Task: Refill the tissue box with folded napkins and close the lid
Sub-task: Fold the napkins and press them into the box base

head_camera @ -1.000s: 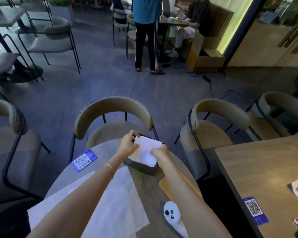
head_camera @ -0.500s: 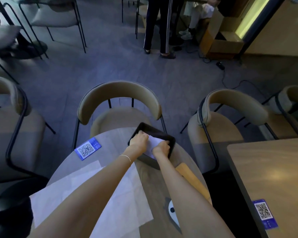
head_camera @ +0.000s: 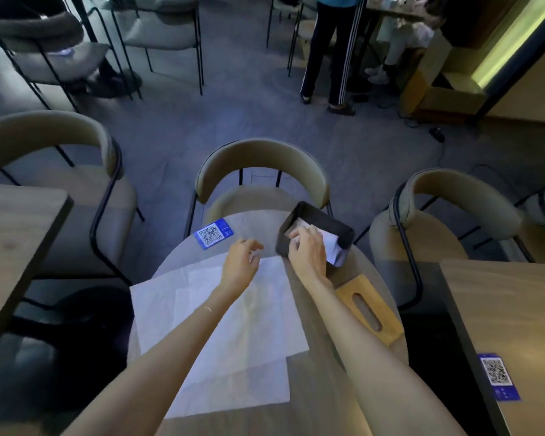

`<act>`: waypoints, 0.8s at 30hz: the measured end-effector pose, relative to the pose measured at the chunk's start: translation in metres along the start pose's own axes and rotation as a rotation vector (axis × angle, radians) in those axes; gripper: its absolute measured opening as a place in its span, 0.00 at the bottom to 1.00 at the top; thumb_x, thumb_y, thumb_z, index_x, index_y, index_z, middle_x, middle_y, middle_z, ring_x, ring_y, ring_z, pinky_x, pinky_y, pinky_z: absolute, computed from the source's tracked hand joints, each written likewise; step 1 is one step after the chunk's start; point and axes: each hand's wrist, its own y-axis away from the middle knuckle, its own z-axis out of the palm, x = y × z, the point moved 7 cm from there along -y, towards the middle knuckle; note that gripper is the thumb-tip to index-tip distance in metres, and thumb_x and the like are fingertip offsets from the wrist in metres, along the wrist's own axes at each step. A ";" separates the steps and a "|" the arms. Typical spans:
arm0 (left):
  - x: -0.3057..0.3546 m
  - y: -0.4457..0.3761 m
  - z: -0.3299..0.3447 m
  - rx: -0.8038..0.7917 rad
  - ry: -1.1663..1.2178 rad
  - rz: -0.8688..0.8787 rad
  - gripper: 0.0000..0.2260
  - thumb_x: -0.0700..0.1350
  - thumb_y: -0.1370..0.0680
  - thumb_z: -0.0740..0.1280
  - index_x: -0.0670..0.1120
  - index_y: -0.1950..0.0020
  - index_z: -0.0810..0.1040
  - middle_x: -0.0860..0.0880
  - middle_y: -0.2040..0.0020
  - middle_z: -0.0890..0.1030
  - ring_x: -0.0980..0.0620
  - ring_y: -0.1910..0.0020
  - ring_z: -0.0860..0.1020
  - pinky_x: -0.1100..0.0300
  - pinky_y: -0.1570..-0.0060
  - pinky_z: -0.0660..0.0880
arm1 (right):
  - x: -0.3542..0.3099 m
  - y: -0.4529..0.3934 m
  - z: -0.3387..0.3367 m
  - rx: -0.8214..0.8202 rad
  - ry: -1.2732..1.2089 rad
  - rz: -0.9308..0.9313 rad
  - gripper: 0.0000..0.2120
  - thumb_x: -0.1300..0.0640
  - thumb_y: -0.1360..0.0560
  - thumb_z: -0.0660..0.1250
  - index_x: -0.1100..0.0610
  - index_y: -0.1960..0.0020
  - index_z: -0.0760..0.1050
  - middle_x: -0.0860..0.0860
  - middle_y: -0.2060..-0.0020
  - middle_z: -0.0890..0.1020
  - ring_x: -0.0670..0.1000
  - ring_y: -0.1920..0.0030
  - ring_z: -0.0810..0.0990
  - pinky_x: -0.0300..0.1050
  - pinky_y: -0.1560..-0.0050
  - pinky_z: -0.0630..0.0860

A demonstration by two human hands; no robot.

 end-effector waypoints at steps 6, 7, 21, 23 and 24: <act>-0.081 0.077 -0.001 -0.097 -0.124 -0.178 0.10 0.44 0.30 0.73 0.43 0.51 0.82 0.43 0.52 0.78 0.43 0.49 0.76 0.54 0.48 0.71 | -0.012 0.065 0.075 -0.456 0.246 -0.208 0.11 0.60 0.25 0.65 0.57 0.43 0.77 0.56 0.42 0.76 0.56 0.37 0.72 0.45 0.40 0.69; -0.088 0.084 -0.002 -0.113 -0.157 -0.192 0.10 0.44 0.30 0.73 0.44 0.51 0.82 0.45 0.54 0.77 0.43 0.48 0.76 0.53 0.48 0.71 | -0.005 0.070 0.080 -0.475 0.269 -0.173 0.11 0.60 0.25 0.66 0.56 0.43 0.77 0.56 0.41 0.75 0.56 0.37 0.73 0.44 0.39 0.69; -0.101 0.084 -0.009 -0.188 -0.317 -0.115 0.09 0.48 0.29 0.71 0.46 0.52 0.82 0.50 0.55 0.71 0.45 0.44 0.72 0.55 0.48 0.65 | 0.047 0.055 0.070 -0.515 0.299 -0.072 0.06 0.58 0.23 0.67 0.58 0.48 0.78 0.55 0.47 0.80 0.54 0.48 0.81 0.44 0.47 0.78; -0.102 0.084 -0.007 -0.188 -0.325 -0.102 0.08 0.47 0.28 0.70 0.46 0.52 0.82 0.50 0.55 0.71 0.45 0.44 0.72 0.57 0.52 0.63 | 0.047 0.054 0.071 -0.539 0.311 -0.086 0.07 0.57 0.22 0.66 0.58 0.47 0.79 0.56 0.48 0.81 0.54 0.48 0.81 0.45 0.47 0.79; -0.102 0.084 -0.007 -0.190 -0.328 -0.093 0.07 0.47 0.27 0.69 0.45 0.52 0.82 0.51 0.56 0.70 0.45 0.44 0.72 0.59 0.54 0.61 | 0.047 0.055 0.070 -0.552 0.315 -0.087 0.08 0.56 0.22 0.65 0.59 0.46 0.79 0.56 0.48 0.81 0.54 0.49 0.81 0.45 0.47 0.80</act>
